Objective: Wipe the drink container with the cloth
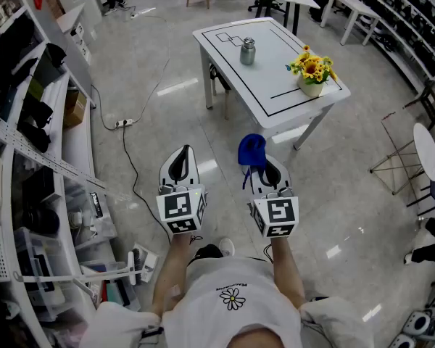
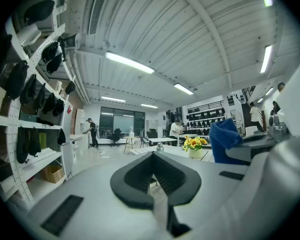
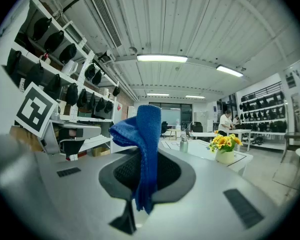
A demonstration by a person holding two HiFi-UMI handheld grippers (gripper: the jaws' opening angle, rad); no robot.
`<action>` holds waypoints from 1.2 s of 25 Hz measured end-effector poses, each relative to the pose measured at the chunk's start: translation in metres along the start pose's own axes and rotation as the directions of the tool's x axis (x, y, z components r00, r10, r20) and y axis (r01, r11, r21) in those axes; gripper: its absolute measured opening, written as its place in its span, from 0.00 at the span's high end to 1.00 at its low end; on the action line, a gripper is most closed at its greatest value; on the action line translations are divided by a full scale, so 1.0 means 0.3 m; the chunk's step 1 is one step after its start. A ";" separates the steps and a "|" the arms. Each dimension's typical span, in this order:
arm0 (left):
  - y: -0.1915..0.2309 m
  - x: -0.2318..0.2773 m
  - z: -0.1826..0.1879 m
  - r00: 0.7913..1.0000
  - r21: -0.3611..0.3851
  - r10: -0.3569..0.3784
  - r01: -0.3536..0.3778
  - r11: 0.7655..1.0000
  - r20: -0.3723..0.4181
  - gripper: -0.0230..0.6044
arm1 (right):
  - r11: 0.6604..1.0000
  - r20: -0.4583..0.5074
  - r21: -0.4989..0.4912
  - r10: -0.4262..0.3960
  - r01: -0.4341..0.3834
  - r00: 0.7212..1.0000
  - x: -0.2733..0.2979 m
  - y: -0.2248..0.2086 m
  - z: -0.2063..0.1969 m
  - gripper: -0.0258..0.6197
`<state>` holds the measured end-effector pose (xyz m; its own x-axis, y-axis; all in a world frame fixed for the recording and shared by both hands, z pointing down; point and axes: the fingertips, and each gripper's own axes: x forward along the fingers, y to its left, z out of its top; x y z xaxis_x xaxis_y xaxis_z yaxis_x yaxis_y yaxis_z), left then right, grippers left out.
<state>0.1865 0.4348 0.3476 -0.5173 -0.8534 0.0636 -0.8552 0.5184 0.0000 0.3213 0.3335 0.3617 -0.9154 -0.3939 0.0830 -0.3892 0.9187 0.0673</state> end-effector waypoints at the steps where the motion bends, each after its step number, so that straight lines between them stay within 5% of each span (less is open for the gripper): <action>1: -0.004 0.007 0.003 1.000 0.002 -0.003 0.003 1.000 0.001 0.97 | 1.000 0.001 0.000 -0.001 0.001 1.000 0.004 -0.007 0.001 0.90; 17: 0.029 0.131 0.029 0.999 -0.001 -0.022 0.022 1.000 0.026 0.97 | 0.998 0.053 0.062 0.026 -0.029 0.998 0.124 -0.037 0.010 0.90; 30: 0.061 0.597 0.067 0.988 0.019 -0.146 0.146 0.989 0.053 0.97 | 0.992 0.071 0.121 -0.038 0.029 0.997 0.500 -0.209 0.037 0.90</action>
<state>0.0775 0.2905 0.3389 -0.3876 -0.9218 0.0103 -0.9218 0.3875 -0.0095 0.2073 0.2171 0.3588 -0.9049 -0.4255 0.0099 -0.4255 0.9035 -0.0509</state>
